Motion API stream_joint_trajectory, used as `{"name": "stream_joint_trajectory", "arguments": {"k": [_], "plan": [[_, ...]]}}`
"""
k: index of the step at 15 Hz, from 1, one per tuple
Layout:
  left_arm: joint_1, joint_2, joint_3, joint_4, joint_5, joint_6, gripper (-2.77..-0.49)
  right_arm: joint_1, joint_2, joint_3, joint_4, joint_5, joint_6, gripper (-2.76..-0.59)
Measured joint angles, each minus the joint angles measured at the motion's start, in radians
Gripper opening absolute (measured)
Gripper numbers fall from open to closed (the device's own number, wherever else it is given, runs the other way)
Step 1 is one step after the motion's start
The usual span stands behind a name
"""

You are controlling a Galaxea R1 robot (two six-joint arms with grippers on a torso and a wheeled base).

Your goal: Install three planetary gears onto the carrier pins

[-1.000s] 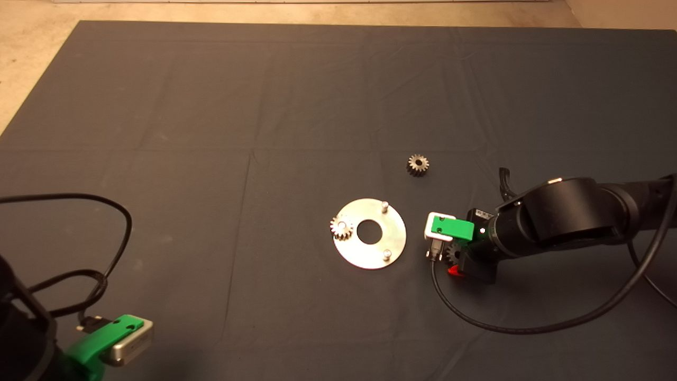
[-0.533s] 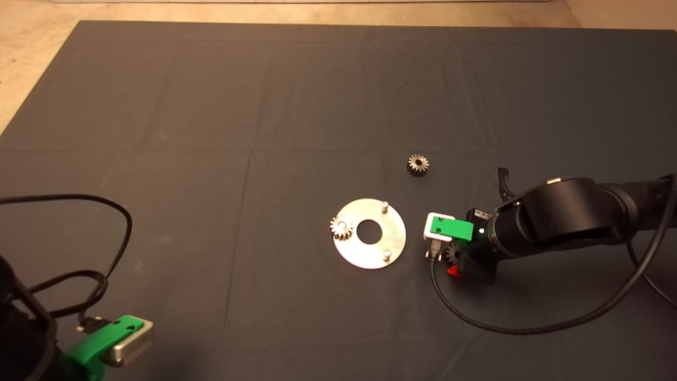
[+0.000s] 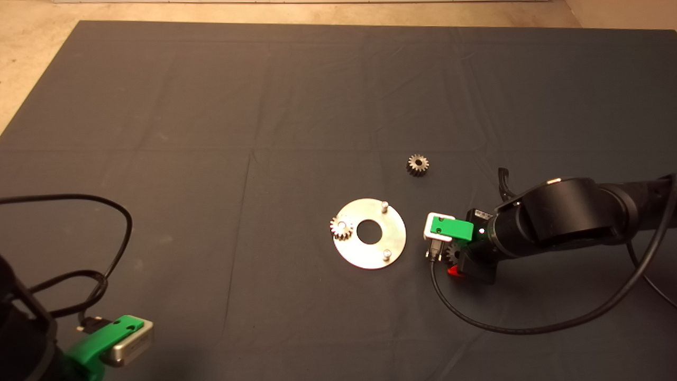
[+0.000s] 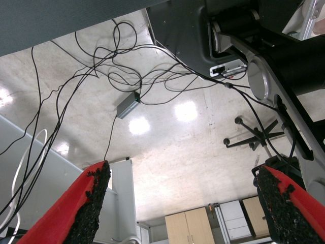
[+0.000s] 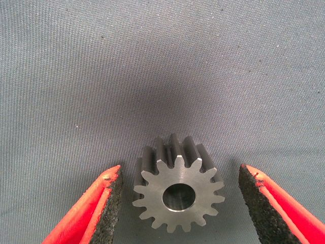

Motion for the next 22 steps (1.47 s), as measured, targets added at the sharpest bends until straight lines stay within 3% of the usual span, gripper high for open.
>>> {"name": "stream_joint_trajectory", "arguments": {"k": [20,22], "plan": [[0.0,0.0,0.0,0.0,0.0,0.001,-1.22,-0.003,-0.003,0.0,0.001,0.0,0.027,-1.69],[0.0,0.0,0.0,0.0,0.0,0.001,-1.22,-0.003,-0.006,0.0,0.001,-0.001,0.027,-1.85]]}}
